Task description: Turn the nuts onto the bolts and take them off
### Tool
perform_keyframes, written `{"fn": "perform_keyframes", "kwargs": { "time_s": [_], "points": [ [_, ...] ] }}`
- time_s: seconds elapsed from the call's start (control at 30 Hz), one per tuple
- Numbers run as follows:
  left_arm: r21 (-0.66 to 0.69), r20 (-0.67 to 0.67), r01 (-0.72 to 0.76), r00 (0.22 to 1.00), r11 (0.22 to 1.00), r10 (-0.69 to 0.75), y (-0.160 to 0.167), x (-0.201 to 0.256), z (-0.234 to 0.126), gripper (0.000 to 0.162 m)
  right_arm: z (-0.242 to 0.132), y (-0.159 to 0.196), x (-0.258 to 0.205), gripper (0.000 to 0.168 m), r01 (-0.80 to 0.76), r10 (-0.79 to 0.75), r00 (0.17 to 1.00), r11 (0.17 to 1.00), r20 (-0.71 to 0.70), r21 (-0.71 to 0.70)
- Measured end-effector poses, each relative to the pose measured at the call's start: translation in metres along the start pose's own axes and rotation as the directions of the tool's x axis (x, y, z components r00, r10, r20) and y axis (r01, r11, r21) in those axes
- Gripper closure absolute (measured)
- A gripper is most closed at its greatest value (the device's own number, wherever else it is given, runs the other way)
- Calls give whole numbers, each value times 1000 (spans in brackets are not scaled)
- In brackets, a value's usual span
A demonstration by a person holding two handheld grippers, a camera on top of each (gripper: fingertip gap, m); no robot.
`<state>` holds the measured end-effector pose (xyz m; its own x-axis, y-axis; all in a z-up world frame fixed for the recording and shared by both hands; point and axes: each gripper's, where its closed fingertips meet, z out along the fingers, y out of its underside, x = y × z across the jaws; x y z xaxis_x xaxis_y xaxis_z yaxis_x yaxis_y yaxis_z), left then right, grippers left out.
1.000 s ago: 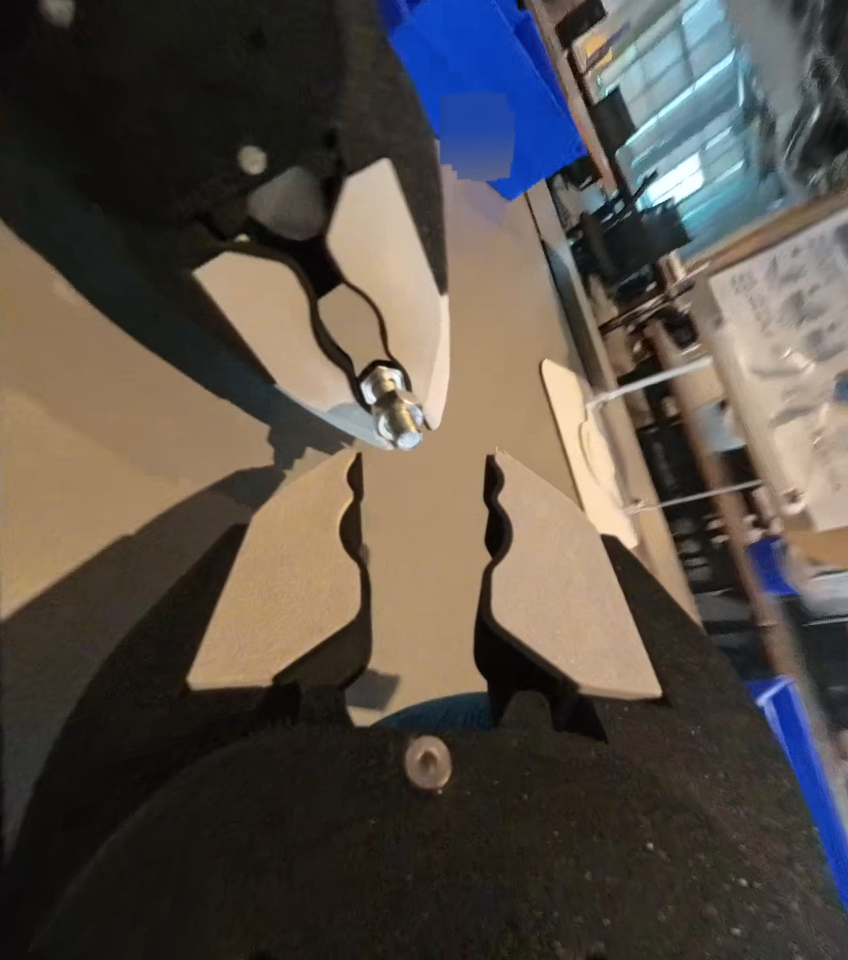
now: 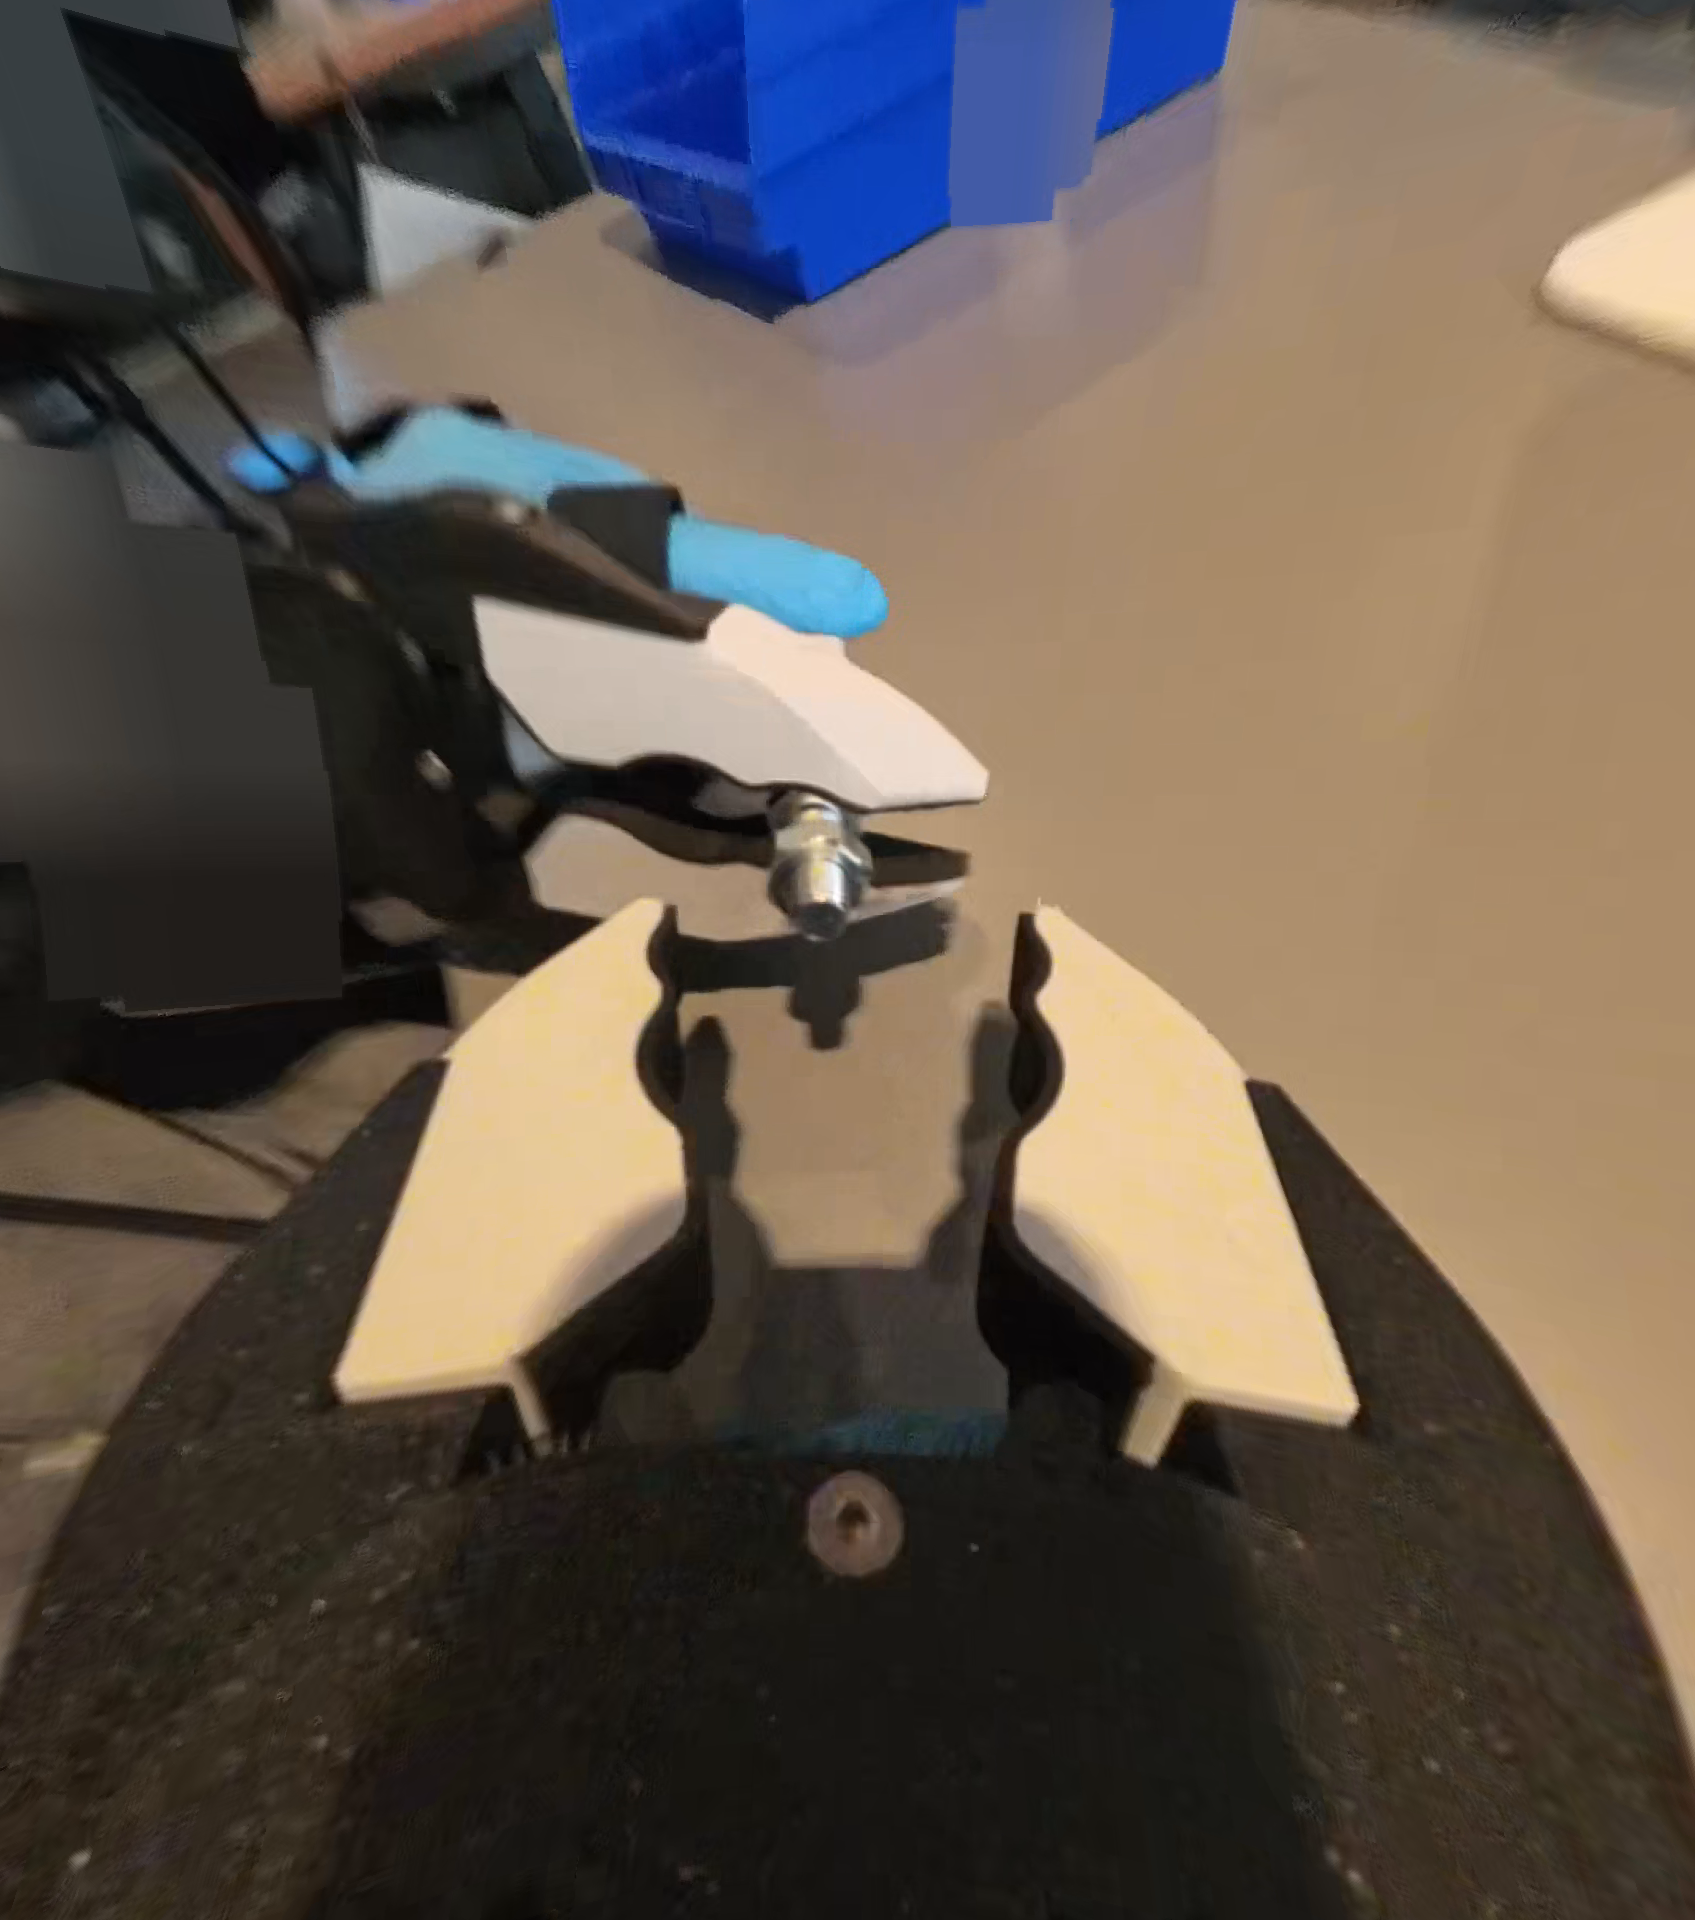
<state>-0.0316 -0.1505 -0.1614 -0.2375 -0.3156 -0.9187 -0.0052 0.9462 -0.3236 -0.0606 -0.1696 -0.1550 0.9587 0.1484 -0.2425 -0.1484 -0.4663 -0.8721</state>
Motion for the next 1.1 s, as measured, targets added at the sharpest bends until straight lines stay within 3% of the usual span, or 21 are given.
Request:
{"fn": "perform_keyframes", "kwargs": {
  "time_s": [0.07,0.2,0.3,0.5,0.63,0.73,0.8,0.9,1.0,1.1],
  "points": [
    [13,-10,44,999,999,-44,0,-2,-1,147,-3,-2,10,109,280,-281,949,960,-141,-26],
    [30,-41,88,995,996,-87,-1,0,-1,147,-8,-5,16,115,688,-703,645,705,-299,-174],
    [32,-60,83,995,996,-81,-1,3,-1,147,-5,-5,10,123,781,-794,521,591,-313,-200],
    [39,-93,54,994,998,-51,-4,10,0,147,0,-1,6,134,840,-857,421,492,-298,-228],
    [31,-84,21,996,999,-19,-3,11,0,147,4,3,3,149,816,-838,470,533,-278,-224],
    [7,-65,-19,998,1000,19,0,10,1,147,6,6,4,149,719,-749,608,660,-262,-218],
    [-13,-42,-66,997,998,65,2,9,2,147,7,8,4,149,570,-602,764,799,-233,-191],
    [-41,-7,-131,991,991,131,3,6,3,147,8,11,1,149,183,-199,970,976,-143,-117],
    [-41,0,-126,992,991,127,3,5,3,147,7,8,-3,150,-123,123,992,991,-2,-50],
    [-32,-18,-103,995,994,103,2,7,3,147,4,3,-7,136,-177,179,981,984,81,-30]
  ]
}}
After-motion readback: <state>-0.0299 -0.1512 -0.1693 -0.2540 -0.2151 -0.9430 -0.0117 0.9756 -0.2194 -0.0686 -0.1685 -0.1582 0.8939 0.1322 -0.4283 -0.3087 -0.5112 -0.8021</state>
